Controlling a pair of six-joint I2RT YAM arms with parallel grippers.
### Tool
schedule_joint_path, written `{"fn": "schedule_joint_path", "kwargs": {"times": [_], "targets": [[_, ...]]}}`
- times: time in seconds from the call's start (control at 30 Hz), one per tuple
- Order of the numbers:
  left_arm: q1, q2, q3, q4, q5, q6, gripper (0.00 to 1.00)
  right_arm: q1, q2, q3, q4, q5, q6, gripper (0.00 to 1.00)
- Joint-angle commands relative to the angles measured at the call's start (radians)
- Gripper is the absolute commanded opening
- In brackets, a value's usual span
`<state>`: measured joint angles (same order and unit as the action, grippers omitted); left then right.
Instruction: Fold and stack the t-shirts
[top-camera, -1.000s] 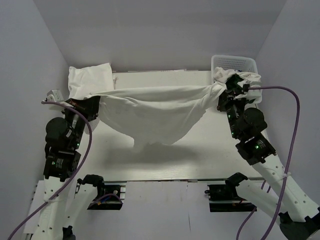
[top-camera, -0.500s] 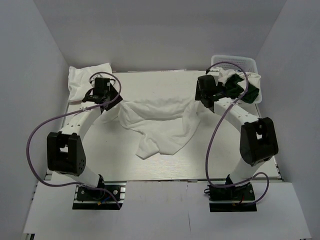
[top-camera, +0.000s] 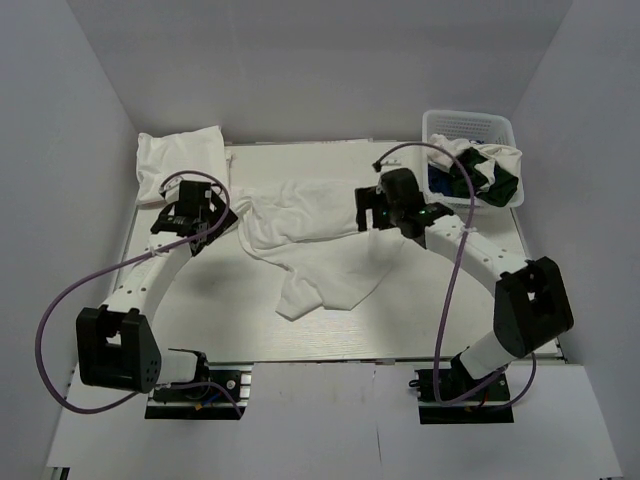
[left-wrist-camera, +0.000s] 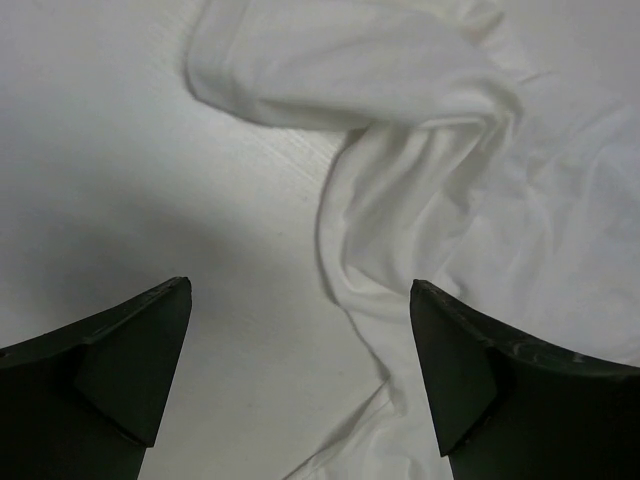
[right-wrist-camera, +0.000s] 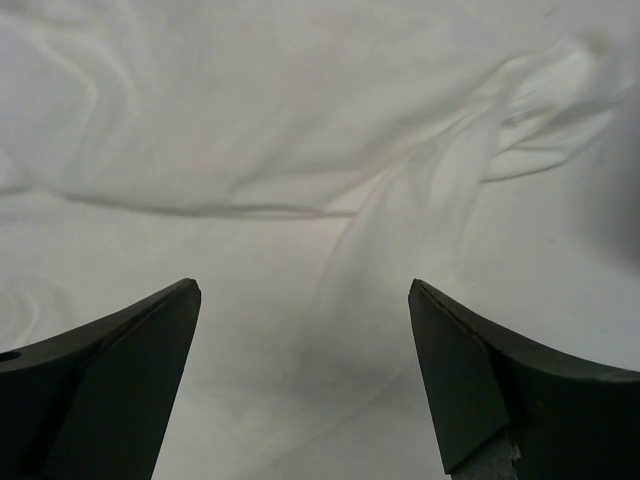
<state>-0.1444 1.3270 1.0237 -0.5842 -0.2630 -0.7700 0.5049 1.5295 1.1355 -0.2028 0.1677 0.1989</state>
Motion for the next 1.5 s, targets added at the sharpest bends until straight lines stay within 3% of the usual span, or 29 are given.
{"fn": "schedule_joint_path", "kwargs": {"times": [0.0,0.17,0.23,0.33,0.43,0.57,0.67,0.77,0.8,0.93,1.07,1.37,1.4,1.47], "targets": [[0.005,-0.054,-0.071,-0.027,0.008,-0.035,1.0,0.063,0.029,-0.045,-0.022,-0.102,0.003,0.9],[0.009,-0.054,-0.125,-0.029,-0.02,-0.054,1.0,0.173,0.037,-0.109,-0.066,0.011,0.028,0.9],[0.009,-0.025,-0.107,-0.072,-0.051,-0.064,1.0,0.276,0.037,-0.14,-0.076,0.064,0.02,0.9],[0.0,-0.015,-0.105,-0.03,0.008,-0.04,1.0,0.334,0.035,-0.178,-0.052,0.101,0.056,0.9],[-0.009,-0.038,-0.17,0.061,0.193,0.004,1.0,0.32,0.014,-0.187,-0.008,0.143,0.1,0.9],[-0.03,-0.071,-0.255,0.138,0.424,0.071,0.9,0.307,0.037,-0.157,-0.061,0.181,0.192,0.9],[-0.06,-0.104,-0.298,0.114,0.404,0.071,0.9,0.304,0.028,-0.171,-0.05,0.123,0.188,0.9],[-0.069,-0.104,-0.298,0.025,0.308,0.06,0.9,0.32,-0.025,-0.204,0.011,0.012,0.052,0.9],[-0.069,-0.104,-0.287,0.008,0.268,0.049,0.9,0.349,-0.047,-0.235,0.043,-0.022,-0.042,0.9],[-0.069,-0.113,-0.244,-0.063,0.176,0.015,0.93,0.448,-0.081,-0.256,0.123,-0.039,-0.121,0.9],[-0.069,-0.124,-0.211,-0.088,0.13,0.003,0.94,0.553,-0.014,-0.238,0.183,-0.1,-0.179,0.9],[-0.05,-0.147,-0.22,-0.065,0.105,-0.015,0.99,0.606,0.227,-0.149,0.226,0.058,-0.121,0.9],[-0.05,-0.147,-0.211,-0.065,0.105,-0.015,0.99,0.603,0.241,-0.161,0.233,0.096,-0.101,0.85],[-0.05,-0.147,-0.211,-0.051,0.105,-0.015,0.99,0.598,0.251,-0.164,0.223,0.13,-0.053,0.65]]}}
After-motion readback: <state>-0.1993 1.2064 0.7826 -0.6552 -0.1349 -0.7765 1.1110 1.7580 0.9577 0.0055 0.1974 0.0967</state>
